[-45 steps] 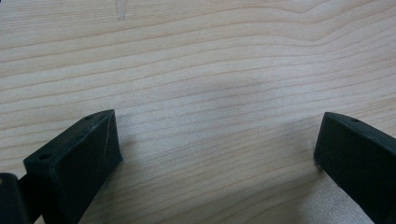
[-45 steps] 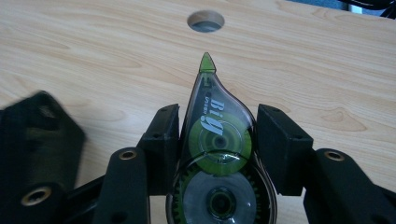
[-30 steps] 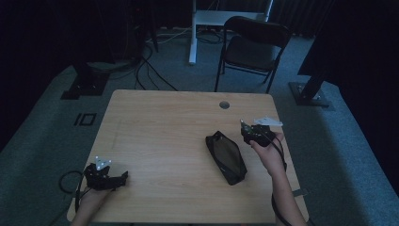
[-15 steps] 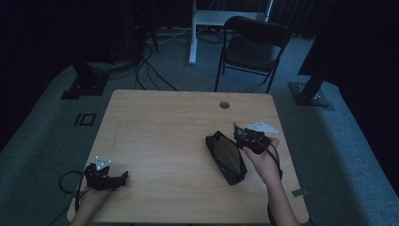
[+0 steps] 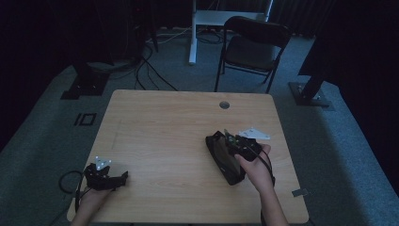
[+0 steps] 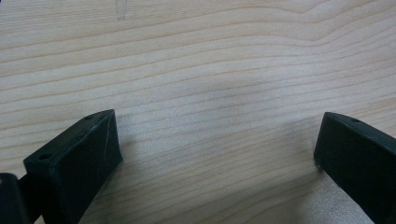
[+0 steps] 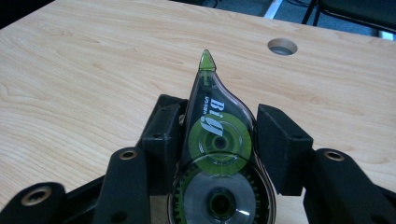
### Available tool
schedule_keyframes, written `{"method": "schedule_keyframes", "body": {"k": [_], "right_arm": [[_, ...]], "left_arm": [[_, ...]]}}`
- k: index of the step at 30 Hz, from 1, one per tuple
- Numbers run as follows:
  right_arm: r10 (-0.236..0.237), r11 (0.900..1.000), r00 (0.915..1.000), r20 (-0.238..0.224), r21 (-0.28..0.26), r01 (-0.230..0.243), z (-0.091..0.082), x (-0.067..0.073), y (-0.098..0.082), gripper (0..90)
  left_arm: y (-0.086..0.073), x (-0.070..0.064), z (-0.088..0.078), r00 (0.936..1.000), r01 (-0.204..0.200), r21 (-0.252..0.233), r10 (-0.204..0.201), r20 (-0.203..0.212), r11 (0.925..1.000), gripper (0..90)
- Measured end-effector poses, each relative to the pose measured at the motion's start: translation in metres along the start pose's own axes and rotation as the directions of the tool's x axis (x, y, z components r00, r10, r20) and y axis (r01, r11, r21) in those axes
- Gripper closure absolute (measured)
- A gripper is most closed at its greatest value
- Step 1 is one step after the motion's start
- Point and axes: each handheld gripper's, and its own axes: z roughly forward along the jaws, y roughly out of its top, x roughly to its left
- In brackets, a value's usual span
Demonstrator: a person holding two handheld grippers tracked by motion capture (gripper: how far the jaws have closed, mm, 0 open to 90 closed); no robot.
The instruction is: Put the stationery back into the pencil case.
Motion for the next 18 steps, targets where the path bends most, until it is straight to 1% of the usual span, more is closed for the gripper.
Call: {"method": "schedule_keyframes", "body": {"k": [1, 3, 6, 8, 13, 15, 17, 18], "right_arm": [[-0.001, 1.0, 1.0, 0.0, 0.005, 0.001, 0.001, 0.001, -0.001, 50.6], [0.004, 1.0, 0.9999, 0.011, -0.004, -0.004, 0.003, 0.003, -0.003, 50.6], [0.028, 1.0, 0.9996, 0.001, 0.009, -0.028, 0.007, 0.006, -0.006, 50.6], [0.034, 0.999, 0.9994, 0.0, 0.016, -0.034, 0.01, 0.009, -0.008, 50.6], [0.039, 0.998, 0.9993, -0.003, 0.042, -0.038, 0.015, 0.011, -0.013, 50.6], [0.038, 0.997, 0.9993, 0.007, 0.06, -0.038, 0.018, 0.011, -0.015, 50.6], [0.039, 0.997, 0.9992, 0.004, 0.068, -0.039, 0.02, 0.011, -0.017, 50.6], [0.028, 0.997, 0.9996, 0.0, 0.075, -0.028, 0.021, 0.011, -0.018, 50.6]], "left_arm": [[0.0, 0.0, 0.0, 1.0, 0.0, 0.0, 0.0, 0.0, 1.0, 0.6], [0.0, 0.0, 0.0, 1.0, 0.0, 0.0, 0.0, 0.0, 1.0, 0.6], [0.0, 0.0, 0.0, 1.0, 0.0, 0.0, 0.0, 0.0, 1.0, 0.6], [0.0, 0.0, 0.0, 1.0, 0.0, 0.0, 0.0, 0.0, 1.0, 0.6], [0.0, 0.0, 0.0, 1.0, -0.001, 0.0, 0.001, 0.0, 1.0, 0.6], [0.0, 0.0, 0.0, 1.0, 0.0, 0.0, 0.0, 0.0, 1.0, 0.6], [0.0, 0.0, 0.0, 1.0, 0.0, -0.001, 0.0, 0.0, 1.0, 0.6], [0.0, 0.0, 0.0, 1.0, 0.0, 0.0, 0.0, 0.0, 1.0, 0.6]]}}
